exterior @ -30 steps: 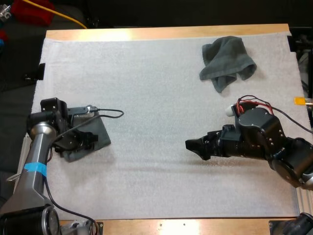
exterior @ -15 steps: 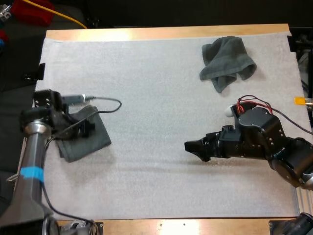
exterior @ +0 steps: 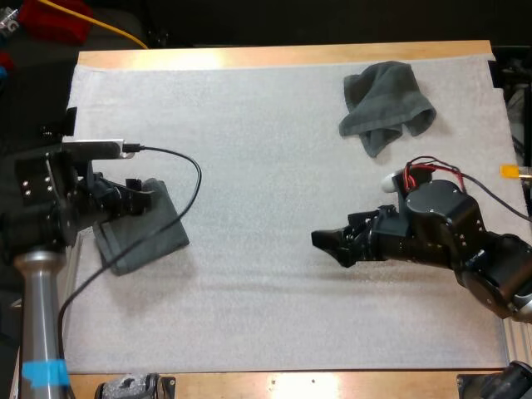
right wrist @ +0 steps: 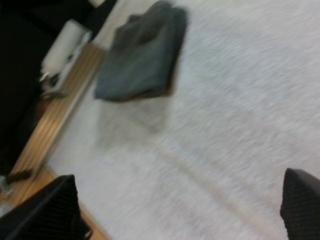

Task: Pick towel from pile, fold and stack

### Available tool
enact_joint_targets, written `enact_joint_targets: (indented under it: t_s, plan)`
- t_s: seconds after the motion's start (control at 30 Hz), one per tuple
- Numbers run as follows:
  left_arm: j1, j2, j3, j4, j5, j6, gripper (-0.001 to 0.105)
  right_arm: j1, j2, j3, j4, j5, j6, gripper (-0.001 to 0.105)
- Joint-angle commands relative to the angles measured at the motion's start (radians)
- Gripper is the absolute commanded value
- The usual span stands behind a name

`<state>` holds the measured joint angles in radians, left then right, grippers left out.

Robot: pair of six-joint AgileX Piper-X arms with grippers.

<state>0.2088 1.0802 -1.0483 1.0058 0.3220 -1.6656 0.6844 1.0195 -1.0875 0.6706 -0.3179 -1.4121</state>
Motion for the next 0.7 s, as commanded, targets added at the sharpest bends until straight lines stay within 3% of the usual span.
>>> enact_joint_targets:
  t_s: [0.0,0.27,0.67]
  plan:
    - [-0.008,-0.025,-0.005,0.009,0.021,-0.006,0.065,-0.008,-0.005,-0.004,-0.001,0.021,-0.025,0.079]
    - [-0.095,-0.129,-0.005,0.013,0.026,0.004,0.065,-0.143,-0.005,-0.004,0.021,0.028,-0.093,0.079]
    - [-0.131,-0.221,-0.005,0.022,0.026,0.016,0.065,-0.409,-0.018,-0.004,0.166,0.059,-0.278,0.079]
